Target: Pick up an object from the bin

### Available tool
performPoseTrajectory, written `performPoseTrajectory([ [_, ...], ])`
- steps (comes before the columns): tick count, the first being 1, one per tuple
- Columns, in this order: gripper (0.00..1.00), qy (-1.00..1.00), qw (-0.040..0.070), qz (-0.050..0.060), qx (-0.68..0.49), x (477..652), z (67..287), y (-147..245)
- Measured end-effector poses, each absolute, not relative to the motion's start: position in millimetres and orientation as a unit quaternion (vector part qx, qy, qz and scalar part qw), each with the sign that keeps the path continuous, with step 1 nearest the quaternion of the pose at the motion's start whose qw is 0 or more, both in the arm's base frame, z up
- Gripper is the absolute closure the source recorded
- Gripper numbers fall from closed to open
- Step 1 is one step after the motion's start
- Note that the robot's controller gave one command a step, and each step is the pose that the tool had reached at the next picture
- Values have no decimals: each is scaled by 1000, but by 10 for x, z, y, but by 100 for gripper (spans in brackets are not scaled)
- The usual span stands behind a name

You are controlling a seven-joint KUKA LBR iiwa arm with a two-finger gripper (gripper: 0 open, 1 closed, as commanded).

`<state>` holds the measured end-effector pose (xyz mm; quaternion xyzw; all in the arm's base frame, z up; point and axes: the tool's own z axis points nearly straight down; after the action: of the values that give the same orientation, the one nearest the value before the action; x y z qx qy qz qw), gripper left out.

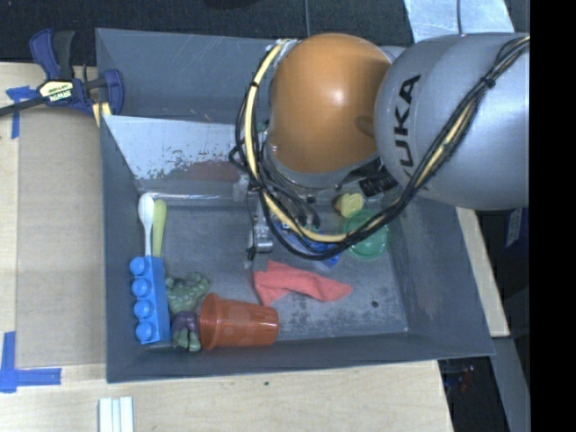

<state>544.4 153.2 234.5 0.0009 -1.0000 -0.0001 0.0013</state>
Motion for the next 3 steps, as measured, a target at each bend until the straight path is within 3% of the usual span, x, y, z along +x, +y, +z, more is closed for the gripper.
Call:
performPoseTrajectory([
  [1, 0, -1000, -2, -1, 0, 5459, 2373, 1526],
  [3, 0, -999, -2, 1, -38, 5028, 2121, 1019],
])
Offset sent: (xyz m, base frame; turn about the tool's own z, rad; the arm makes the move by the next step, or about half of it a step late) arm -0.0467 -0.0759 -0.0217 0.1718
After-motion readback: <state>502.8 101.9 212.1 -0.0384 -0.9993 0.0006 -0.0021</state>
